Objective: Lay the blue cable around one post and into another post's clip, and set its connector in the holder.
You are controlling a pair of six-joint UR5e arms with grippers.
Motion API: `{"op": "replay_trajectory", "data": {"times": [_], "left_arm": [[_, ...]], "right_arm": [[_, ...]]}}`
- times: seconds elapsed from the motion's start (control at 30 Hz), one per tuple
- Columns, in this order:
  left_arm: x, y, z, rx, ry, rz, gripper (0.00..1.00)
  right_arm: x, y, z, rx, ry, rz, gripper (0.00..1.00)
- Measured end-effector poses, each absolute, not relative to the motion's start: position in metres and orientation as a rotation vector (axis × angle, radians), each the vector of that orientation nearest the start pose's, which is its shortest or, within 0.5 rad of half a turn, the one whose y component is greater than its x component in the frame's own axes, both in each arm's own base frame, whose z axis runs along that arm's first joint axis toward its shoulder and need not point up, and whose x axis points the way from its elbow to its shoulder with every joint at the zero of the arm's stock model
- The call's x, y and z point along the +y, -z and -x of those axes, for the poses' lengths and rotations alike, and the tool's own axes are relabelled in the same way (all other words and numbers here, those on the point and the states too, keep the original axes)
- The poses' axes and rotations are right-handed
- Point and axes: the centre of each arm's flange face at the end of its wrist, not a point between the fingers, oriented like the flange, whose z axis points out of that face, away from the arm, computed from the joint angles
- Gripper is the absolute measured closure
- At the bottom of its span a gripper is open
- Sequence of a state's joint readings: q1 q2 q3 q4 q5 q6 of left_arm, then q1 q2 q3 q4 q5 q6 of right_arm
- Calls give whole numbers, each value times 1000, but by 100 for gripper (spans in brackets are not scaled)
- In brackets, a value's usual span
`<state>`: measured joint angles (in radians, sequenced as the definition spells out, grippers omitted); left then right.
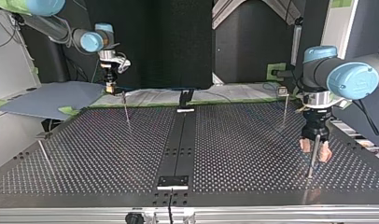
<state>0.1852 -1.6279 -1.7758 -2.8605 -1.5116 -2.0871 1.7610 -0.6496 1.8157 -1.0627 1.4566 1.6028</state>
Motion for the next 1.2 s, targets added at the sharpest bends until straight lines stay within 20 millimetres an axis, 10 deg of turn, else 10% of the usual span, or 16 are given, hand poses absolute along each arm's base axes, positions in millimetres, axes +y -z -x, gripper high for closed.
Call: {"op": "replay_trajectory", "data": {"times": [0.37, 1.2], "left_arm": [[-44, -387, -521, 1480, 306, 491, 0], [-46, -387, -521, 1481, 308, 490, 0]], "right_arm": [[-545, 87, -208, -1184, -1293, -1628, 98], [-552, 58, -208, -954, -1304, -1880, 98]]}}
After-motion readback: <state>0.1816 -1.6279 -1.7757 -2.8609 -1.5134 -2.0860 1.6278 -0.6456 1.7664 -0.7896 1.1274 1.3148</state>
